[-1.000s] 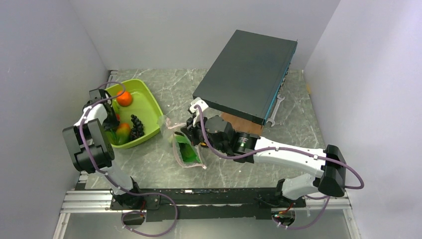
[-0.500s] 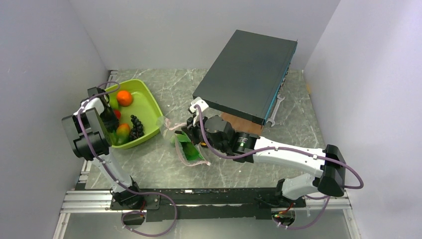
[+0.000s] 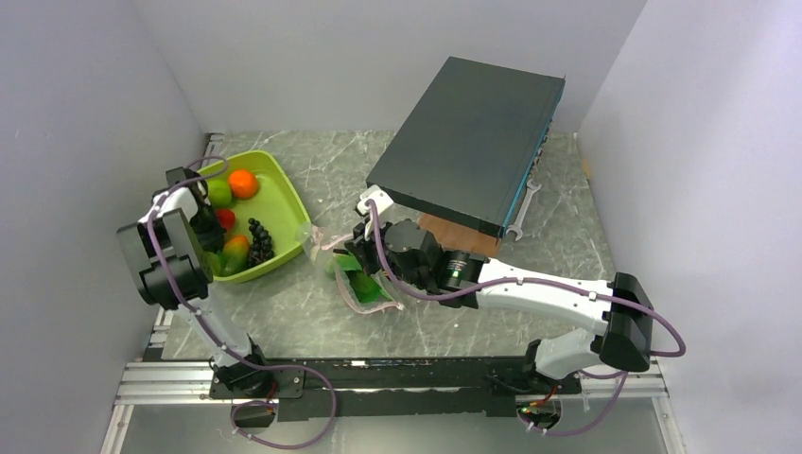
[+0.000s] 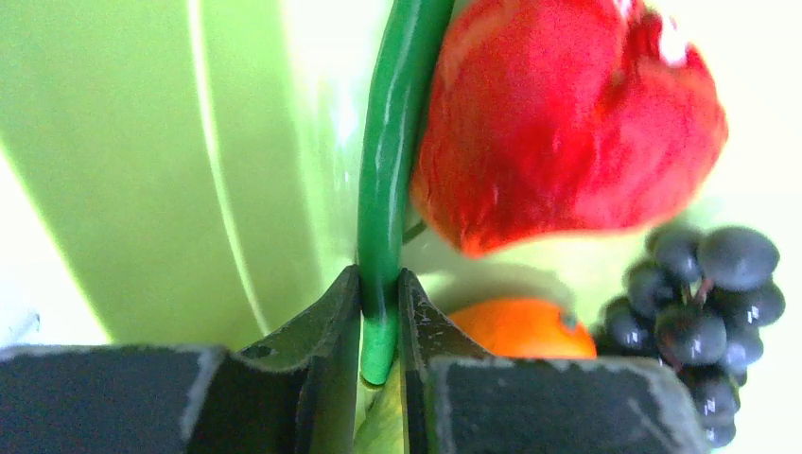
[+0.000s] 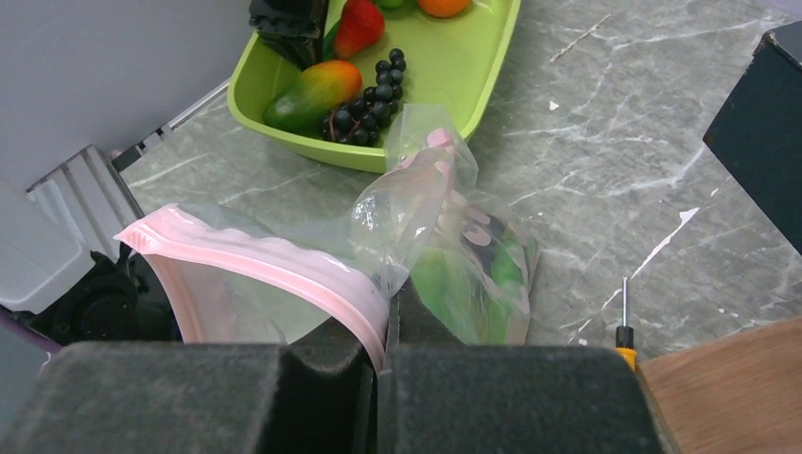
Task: Place the food in the zip-top bag and seal the zipper
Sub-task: Pick up the fake vegetable from the bin, then place the fake vegetable in the zipper food storage bag.
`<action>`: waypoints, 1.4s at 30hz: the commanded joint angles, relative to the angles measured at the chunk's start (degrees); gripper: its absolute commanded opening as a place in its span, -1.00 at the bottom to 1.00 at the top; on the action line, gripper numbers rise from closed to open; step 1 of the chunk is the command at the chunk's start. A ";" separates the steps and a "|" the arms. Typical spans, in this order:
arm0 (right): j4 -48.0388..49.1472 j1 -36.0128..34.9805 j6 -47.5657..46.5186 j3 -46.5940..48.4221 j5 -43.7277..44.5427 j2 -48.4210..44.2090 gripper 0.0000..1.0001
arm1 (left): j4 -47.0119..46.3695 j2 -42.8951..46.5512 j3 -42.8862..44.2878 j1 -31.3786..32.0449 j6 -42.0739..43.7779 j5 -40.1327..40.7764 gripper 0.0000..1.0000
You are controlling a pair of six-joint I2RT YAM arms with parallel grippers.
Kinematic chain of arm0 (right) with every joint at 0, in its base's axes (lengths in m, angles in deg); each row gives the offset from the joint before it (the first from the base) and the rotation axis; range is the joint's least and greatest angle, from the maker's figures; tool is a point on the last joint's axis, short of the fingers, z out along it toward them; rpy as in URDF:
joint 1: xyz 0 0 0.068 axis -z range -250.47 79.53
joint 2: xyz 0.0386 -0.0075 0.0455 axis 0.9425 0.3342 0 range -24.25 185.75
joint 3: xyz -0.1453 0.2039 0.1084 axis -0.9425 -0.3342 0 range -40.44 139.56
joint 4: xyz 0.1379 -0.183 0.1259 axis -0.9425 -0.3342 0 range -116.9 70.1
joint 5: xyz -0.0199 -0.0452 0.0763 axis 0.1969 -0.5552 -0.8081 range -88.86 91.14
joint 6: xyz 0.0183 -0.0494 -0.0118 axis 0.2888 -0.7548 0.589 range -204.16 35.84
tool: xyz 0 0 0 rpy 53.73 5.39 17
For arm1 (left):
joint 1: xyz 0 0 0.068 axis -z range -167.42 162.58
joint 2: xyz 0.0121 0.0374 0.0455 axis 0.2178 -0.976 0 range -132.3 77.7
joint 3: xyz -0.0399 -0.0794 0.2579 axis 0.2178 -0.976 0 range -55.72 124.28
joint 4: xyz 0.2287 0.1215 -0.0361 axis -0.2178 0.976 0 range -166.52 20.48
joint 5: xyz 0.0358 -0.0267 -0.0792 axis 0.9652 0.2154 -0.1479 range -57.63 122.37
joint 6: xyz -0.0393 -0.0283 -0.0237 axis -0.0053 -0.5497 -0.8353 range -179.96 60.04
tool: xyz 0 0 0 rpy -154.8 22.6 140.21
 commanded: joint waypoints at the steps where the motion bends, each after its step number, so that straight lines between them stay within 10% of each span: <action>1: 2.57 0.72 -0.28 2.11 0.89 0.35 -1.00 | -1.75 12.21 -3.75 0.98 -1.20 1.06 -1.00; 12: -0.14 1.39 -1.14 6.33 3.69 3.92 -1.00 | 2.88 34.95 -6.26 3.47 -5.06 3.40 -1.00; 24: -3.94 1.37 -7.89 21.42 17.72 16.59 -1.00 | 10.63 57.65 -14.19 21.56 -16.36 -25.90 -1.00; 42: -0.75 1.71 -21.48 49.86 26.27 33.63 -1.00 | 18.86 78.50 -13.50 22.08 -30.49 -47.53 -1.00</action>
